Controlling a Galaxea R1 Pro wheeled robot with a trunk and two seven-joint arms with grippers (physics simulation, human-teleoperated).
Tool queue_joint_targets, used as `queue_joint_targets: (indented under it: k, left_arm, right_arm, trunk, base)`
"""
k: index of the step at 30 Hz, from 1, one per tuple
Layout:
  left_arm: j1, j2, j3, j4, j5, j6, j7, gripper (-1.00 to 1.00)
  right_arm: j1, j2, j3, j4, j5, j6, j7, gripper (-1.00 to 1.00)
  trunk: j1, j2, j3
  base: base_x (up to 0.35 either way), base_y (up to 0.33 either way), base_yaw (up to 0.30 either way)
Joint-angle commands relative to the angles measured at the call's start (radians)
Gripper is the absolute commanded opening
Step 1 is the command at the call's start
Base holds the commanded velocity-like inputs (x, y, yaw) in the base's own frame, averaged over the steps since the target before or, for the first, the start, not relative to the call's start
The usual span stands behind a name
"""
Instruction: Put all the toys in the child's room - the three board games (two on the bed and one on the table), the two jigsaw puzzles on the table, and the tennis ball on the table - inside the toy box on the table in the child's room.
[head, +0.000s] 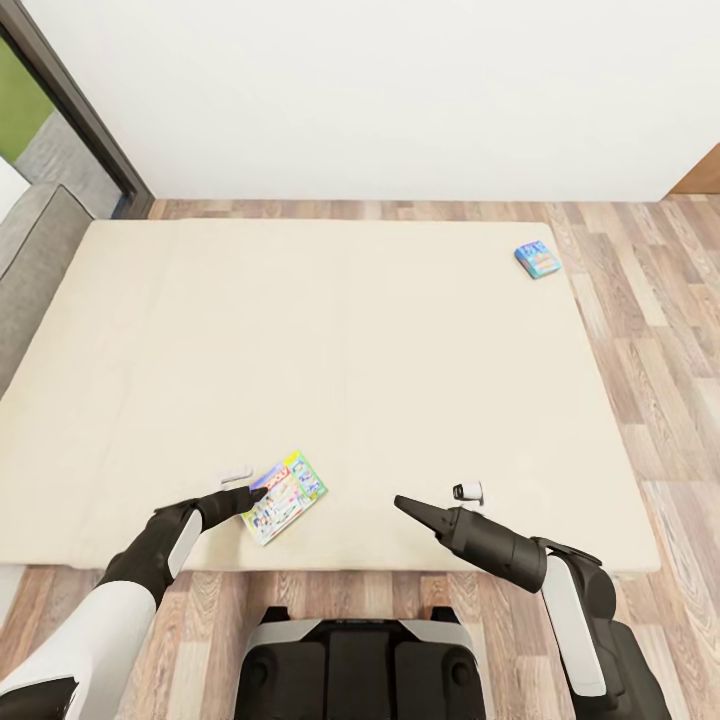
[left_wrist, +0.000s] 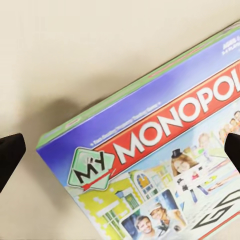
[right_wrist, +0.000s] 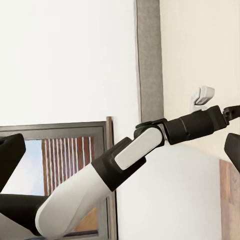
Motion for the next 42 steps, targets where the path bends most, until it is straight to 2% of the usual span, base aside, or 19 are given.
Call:
queue_joint_targets:
  k: [1, 32, 42]
  left_arm:
    - [-0.001, 0.000, 0.003, -0.001, 0.010, 0.009, -0.002, 1.00]
    - [-0.001, 0.003, 0.003, -0.001, 0.012, 0.003, 0.002, 1.00]
    - [-0.003, -0.014, 0.003, -0.009, 0.012, -0.003, 0.005, 1.00]
  right_arm:
    - [-0.001, 0.001, -0.002, 0.000, 0.003, 0.003, 0.005, 1.00]
    - [-0.001, 0.011, 0.005, 0.000, 0.011, -0.004, 0.003, 1.00]
    - [-0.001, 0.013, 0.004, 0.000, 0.015, -0.004, 0.002, 1.00]
  trunk:
    - [0.000, -0.002, -0.003]
    - [0.000, -0.002, -0.053]
    - [0.000, -0.002, -0.066]
  base:
    - [0.000, 0.000, 0.000]
    - [0.000, 0.000, 0.000]
    - [0.000, 0.000, 0.000]
